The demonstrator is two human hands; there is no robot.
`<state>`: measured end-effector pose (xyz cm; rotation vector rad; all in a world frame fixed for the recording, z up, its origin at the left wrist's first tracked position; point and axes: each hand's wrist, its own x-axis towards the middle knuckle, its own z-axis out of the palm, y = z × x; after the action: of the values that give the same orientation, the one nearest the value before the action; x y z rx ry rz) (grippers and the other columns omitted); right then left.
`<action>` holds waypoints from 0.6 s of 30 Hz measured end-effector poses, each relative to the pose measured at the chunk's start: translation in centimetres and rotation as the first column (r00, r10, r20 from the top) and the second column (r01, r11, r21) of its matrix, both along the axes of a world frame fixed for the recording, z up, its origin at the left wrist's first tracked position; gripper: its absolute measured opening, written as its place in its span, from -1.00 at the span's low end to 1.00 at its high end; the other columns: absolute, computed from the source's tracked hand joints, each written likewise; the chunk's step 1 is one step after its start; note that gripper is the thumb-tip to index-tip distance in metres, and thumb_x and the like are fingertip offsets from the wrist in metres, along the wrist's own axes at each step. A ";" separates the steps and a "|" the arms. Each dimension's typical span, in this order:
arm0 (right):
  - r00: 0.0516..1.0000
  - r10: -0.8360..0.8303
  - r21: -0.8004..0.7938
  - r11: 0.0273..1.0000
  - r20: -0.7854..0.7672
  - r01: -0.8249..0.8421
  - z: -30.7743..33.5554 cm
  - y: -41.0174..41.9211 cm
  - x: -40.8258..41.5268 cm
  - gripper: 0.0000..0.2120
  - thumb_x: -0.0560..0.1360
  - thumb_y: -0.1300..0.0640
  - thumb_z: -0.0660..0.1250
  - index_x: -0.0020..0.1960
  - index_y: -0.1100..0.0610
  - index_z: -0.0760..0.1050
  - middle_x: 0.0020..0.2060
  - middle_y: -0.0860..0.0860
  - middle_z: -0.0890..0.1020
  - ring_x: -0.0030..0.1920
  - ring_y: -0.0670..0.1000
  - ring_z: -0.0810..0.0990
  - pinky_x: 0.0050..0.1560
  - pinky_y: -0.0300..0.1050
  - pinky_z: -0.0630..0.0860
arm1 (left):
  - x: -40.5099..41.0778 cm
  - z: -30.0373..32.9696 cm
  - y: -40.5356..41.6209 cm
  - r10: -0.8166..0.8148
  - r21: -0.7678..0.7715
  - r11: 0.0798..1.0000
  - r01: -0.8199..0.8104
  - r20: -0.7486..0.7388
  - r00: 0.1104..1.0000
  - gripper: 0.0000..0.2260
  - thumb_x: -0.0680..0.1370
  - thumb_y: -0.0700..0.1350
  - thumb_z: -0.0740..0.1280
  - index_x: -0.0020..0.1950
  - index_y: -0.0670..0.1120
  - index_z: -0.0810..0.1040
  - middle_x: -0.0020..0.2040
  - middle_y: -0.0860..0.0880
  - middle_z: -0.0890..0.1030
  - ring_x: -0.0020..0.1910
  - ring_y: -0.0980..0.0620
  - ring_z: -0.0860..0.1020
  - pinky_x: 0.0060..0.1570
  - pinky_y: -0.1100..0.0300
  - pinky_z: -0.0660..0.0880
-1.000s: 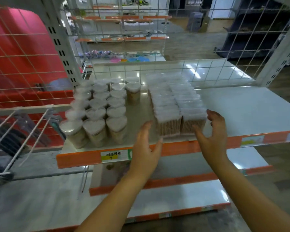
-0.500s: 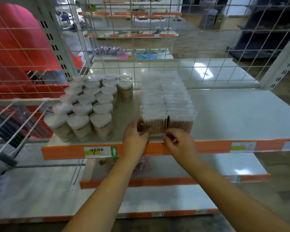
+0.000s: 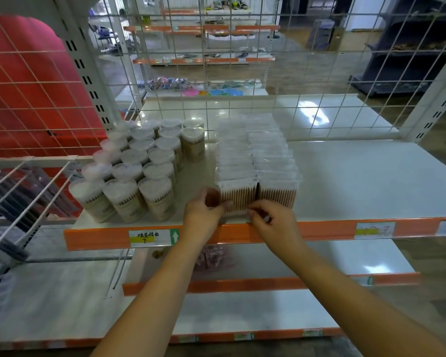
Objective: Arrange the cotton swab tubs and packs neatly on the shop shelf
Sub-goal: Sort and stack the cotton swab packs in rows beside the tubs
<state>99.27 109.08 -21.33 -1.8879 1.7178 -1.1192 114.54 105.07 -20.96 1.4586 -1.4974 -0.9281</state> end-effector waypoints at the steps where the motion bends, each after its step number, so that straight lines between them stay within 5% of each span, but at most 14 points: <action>1: 1.000 -0.001 0.008 1.000 0.017 0.001 0.1 0.0 0.1 -0.87 0.48 0.22 0.33 0.00 0.17 0.61 -0.14 0.00 0.62 -0.21 -0.15 0.51 -0.22 -0.50 0.37 | 0.2 0.1 0.0 0.003 -0.003 1.000 -0.003 -0.018 1.000 -0.82 0.43 -0.11 0.45 -0.07 -0.04 0.48 -0.17 0.10 0.54 -0.15 0.17 0.52 -0.16 0.36 0.43; 6: 0.996 0.035 -0.003 0.999 0.085 -0.035 1.1 0.7 0.5 -0.89 0.47 0.26 0.34 -0.04 0.17 0.61 -0.17 -0.09 0.57 -0.18 -0.25 0.51 -0.16 -0.51 0.39 | 1.2 1.0 0.7 0.005 -0.034 0.999 -0.009 -0.119 0.993 -0.79 0.38 -0.20 0.49 -0.22 -0.02 0.46 -0.24 0.04 0.54 -0.23 0.15 0.51 -0.24 0.39 0.45; 14: 0.960 0.016 -0.011 1.000 0.278 -0.013 3.8 2.4 0.9 -0.72 0.47 0.26 0.35 -0.19 -0.14 0.52 -0.22 -0.21 0.59 -0.18 -0.25 0.52 -0.20 -0.43 0.43 | 2.0 3.6 2.6 0.011 0.008 1.000 -0.009 -0.451 0.893 -0.85 0.40 -0.25 0.44 -0.11 -0.13 0.50 -0.20 -0.08 0.58 -0.24 0.07 0.55 -0.32 0.30 0.49; 18: 0.992 0.038 -0.168 0.986 0.121 -0.017 5.1 2.2 1.2 -0.89 0.46 0.18 0.31 -0.07 0.06 0.60 -0.20 -0.17 0.53 -0.16 -0.23 0.51 -0.15 -0.47 0.40 | 1.5 4.6 3.1 -0.027 -0.028 1.000 0.015 -0.518 0.855 -0.80 0.40 -0.23 0.43 -0.02 -0.16 0.51 -0.11 -0.12 0.62 -0.18 0.03 0.59 -0.20 0.17 0.52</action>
<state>100.50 111.33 -16.22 -1.8875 1.5699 -1.3768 116.08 108.21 -16.31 1.0559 -1.1133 -1.2003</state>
